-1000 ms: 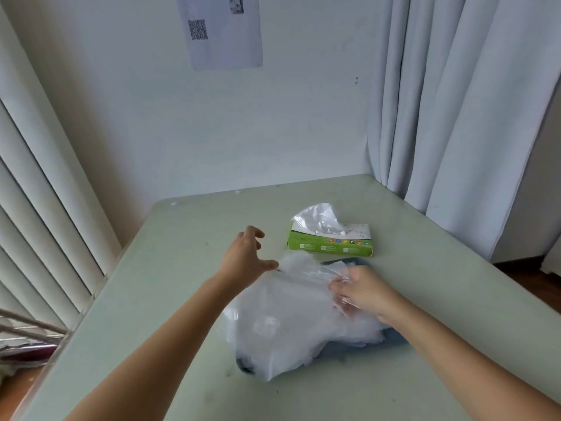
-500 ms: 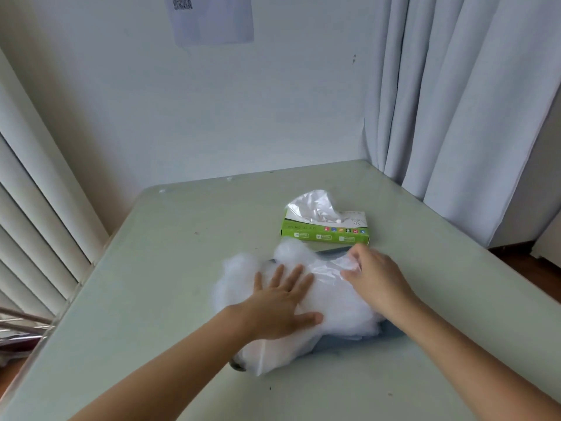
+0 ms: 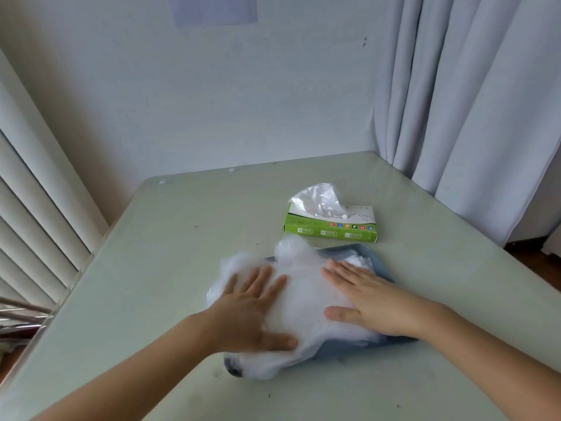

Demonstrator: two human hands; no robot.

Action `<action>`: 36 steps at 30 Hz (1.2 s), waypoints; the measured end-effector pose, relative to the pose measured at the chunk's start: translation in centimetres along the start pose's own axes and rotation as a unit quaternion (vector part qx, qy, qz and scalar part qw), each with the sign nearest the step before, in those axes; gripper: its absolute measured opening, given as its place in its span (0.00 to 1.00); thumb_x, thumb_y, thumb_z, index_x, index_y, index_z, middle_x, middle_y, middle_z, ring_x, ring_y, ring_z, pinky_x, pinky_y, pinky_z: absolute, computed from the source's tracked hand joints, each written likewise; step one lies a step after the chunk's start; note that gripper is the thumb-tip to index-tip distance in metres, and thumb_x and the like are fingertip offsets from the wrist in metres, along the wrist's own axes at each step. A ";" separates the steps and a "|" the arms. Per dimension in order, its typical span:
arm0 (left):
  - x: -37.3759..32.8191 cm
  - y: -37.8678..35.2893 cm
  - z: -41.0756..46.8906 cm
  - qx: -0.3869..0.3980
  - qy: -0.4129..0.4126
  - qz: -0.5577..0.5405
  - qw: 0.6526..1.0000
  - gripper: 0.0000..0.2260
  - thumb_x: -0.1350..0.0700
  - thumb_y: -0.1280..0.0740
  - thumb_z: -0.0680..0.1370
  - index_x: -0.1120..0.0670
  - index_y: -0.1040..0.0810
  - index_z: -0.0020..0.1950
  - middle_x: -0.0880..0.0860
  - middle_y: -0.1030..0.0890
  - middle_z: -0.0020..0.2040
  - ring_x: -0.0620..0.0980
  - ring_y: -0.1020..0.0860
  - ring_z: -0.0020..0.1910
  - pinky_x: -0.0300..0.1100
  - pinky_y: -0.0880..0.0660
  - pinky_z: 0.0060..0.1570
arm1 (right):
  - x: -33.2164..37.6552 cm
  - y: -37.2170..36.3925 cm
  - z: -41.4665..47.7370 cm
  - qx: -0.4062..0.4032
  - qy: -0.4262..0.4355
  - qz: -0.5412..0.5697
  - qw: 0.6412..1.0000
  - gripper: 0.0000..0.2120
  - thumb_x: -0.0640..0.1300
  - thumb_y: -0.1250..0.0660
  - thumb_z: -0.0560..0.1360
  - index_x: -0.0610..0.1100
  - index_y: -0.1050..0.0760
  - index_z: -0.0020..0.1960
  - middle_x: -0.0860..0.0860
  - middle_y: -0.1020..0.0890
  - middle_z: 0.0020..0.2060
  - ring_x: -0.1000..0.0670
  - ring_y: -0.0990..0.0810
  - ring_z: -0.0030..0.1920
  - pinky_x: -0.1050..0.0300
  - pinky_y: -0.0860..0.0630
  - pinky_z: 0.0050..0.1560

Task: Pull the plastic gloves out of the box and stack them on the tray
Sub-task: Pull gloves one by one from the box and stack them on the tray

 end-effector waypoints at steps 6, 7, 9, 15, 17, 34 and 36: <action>3.8 4.9 -1.7 0.109 0.048 -0.052 0.991 0.40 0.35 0.31 0.70 0.43 0.45 0.77 0.43 0.41 0.76 0.45 0.38 0.73 0.42 0.43 0.71 | -3.9 8.5 1.7 -0.205 -0.028 0.188 0.960 0.08 0.49 0.29 0.73 0.47 0.18 0.50 0.54 0.17 0.45 0.53 0.20 0.47 0.58 0.26 0.51; 4.1 6.7 -1.0 0.085 0.055 -0.065 0.993 0.35 0.35 0.32 0.71 0.43 0.38 0.75 0.43 0.33 0.72 0.44 0.32 0.68 0.40 0.38 0.67 | -5.5 10.4 2.2 -0.273 -0.053 0.218 0.935 0.07 0.46 0.28 0.73 0.46 0.18 0.49 0.54 0.18 0.41 0.53 0.21 0.43 0.60 0.27 0.46; 4.2 10.9 0.9 -0.007 0.059 -0.101 0.993 0.27 0.37 0.32 0.72 0.45 0.29 0.69 0.45 0.24 0.63 0.44 0.25 0.58 0.39 0.32 0.61 | -8.3 12.9 3.2 -0.348 -0.101 0.244 0.899 0.10 0.46 0.27 0.72 0.44 0.18 0.51 0.53 0.18 0.43 0.54 0.23 0.43 0.62 0.32 0.44; 2.1 18.2 8.0 -0.215 0.011 -0.278 0.936 0.07 0.55 0.29 0.74 0.56 0.17 0.49 0.51 0.17 0.41 0.45 0.20 0.37 0.37 0.24 0.44 | -11.2 12.4 9.4 -0.300 -0.149 0.303 0.892 0.14 0.50 0.26 0.69 0.40 0.17 0.47 0.46 0.18 0.37 0.47 0.21 0.39 0.59 0.31 0.39; 1.7 17.5 10.5 -0.195 0.015 -0.369 0.908 0.04 0.59 0.30 0.74 0.59 0.17 0.46 0.53 0.16 0.38 0.46 0.19 0.34 0.39 0.20 0.43 | -11.0 12.1 9.9 -0.324 -0.139 0.326 0.877 0.12 0.46 0.28 0.72 0.41 0.22 0.34 0.50 0.30 0.24 0.50 0.33 0.28 0.59 0.37 0.30; 0.9 14.0 16.0 -0.241 0.073 -0.499 0.829 0.12 0.58 0.28 0.74 0.61 0.22 0.33 0.54 0.22 0.29 0.47 0.25 0.27 0.40 0.24 0.35 | -11.5 11.4 10.0 -0.346 -0.039 0.428 0.834 0.10 0.42 0.21 0.64 0.51 0.22 0.34 0.56 0.23 0.28 0.59 0.29 0.30 0.67 0.30 0.36; 1.0 13.5 16.1 -0.216 0.058 -0.543 0.809 0.10 0.62 0.32 0.77 0.60 0.23 0.35 0.55 0.20 0.33 0.48 0.21 0.32 0.39 0.21 0.37 | -12.0 10.9 9.9 -0.318 -0.019 0.489 0.812 0.04 0.40 0.25 0.70 0.48 0.17 0.42 0.54 0.18 0.33 0.59 0.24 0.33 0.65 0.26 0.41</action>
Point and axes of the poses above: each hand's wrist, its own z-axis towards the middle knuckle, its own y-axis out of the back of the hand, x = y × z, the point moved 10 cm from there along z, towards the middle knuckle
